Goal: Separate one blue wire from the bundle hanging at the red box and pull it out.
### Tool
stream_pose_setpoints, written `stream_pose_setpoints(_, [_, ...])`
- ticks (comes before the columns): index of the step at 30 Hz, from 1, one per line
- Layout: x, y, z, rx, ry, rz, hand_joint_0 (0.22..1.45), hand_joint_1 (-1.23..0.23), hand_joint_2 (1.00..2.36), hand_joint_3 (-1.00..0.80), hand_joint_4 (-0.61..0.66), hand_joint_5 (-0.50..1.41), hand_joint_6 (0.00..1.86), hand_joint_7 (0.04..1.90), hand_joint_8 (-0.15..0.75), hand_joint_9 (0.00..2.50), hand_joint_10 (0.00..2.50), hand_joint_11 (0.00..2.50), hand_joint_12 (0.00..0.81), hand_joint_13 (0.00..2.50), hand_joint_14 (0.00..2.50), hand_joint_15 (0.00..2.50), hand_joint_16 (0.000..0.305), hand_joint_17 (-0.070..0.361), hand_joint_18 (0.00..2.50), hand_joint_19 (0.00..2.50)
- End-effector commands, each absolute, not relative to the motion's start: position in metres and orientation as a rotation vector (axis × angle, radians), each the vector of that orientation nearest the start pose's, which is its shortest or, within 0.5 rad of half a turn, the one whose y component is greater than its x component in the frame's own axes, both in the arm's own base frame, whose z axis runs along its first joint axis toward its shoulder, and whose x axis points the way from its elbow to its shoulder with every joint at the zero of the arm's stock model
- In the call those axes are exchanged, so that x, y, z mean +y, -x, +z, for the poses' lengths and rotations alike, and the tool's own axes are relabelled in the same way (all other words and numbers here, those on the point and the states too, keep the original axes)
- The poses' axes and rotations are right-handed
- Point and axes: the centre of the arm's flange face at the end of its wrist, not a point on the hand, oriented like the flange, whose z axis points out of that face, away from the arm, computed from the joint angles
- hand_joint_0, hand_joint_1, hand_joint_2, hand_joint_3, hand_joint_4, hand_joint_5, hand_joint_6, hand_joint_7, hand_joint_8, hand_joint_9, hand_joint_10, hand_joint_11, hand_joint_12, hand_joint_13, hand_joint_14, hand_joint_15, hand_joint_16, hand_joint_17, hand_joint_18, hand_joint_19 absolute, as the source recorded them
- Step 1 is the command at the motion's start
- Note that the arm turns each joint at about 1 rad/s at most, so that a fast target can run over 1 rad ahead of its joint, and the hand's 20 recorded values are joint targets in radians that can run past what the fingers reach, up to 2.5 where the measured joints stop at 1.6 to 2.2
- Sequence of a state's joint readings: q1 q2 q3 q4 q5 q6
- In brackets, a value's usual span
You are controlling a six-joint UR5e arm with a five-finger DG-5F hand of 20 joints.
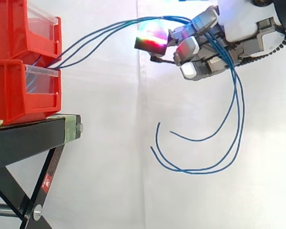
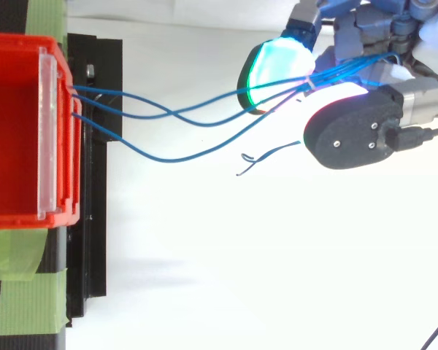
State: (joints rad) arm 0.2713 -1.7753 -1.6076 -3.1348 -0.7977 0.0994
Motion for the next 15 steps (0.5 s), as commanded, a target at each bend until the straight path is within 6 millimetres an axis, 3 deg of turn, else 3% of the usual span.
stream_pose_setpoints(1, [-0.0578,-0.5487,0.3716,0.954,-1.519,0.72,0.5,-0.82,1.0,-0.5,0.29,-0.24,0.88,0.85,0.368,0.71,1.52,1.31,0.482,0.73,0.72,1.39,0.06,0.134,0.86,0.87])
stream_pose_setpoints(15, [-0.0578,-0.5487,0.3716,0.954,-1.519,0.72,0.61,-0.77,1.01,-0.39,0.18,-0.19,0.89,0.88,0.324,0.91,1.39,1.42,0.432,0.88,0.58,1.49,0.052,0.116,0.96,0.92])
